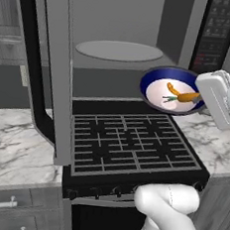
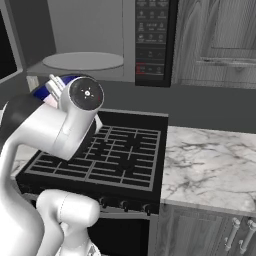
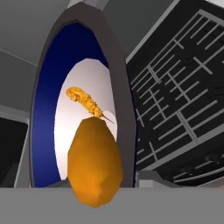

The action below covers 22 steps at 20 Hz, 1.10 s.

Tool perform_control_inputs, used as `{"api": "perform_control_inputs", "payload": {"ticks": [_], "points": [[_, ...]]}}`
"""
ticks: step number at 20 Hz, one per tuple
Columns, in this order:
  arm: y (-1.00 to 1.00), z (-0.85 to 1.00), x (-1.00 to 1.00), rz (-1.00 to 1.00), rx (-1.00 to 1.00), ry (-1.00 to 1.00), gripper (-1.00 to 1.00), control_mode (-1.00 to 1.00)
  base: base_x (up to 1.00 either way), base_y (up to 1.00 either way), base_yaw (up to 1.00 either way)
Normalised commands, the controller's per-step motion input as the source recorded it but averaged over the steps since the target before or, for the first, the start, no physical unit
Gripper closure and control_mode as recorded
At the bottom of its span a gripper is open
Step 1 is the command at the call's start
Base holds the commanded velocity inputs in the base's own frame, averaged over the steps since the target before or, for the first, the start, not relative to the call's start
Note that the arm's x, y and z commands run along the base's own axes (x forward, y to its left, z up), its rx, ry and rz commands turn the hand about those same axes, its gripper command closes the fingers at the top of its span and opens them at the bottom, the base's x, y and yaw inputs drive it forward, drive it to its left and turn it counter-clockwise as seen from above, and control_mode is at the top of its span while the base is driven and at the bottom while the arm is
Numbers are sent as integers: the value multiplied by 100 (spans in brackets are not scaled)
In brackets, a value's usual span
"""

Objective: The microwave is finished heating the shrimp and carrot. Take the bowl containing the food and place it on the dining counter.

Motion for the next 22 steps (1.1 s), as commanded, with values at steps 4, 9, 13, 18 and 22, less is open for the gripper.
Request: {"api": "perform_control_inputs", "payload": {"ticks": [4, 9, 13, 18, 22], "points": [[-42, 0, 0, 0, 1, 0, 100, -100, 0, 0, 0], [-11, 0, 0, 0, 0, 0, 100, 100, -10, -50, 8], [0, 0, 0, 0, 0, 0, 100, 100, -1, -59, 38], [0, 0, 0, 0, 0, 0, 100, 100, -23, -41, 81], [0, 0, 0, 0, 0, 0, 100, 100, -33, -12, 97]]}}
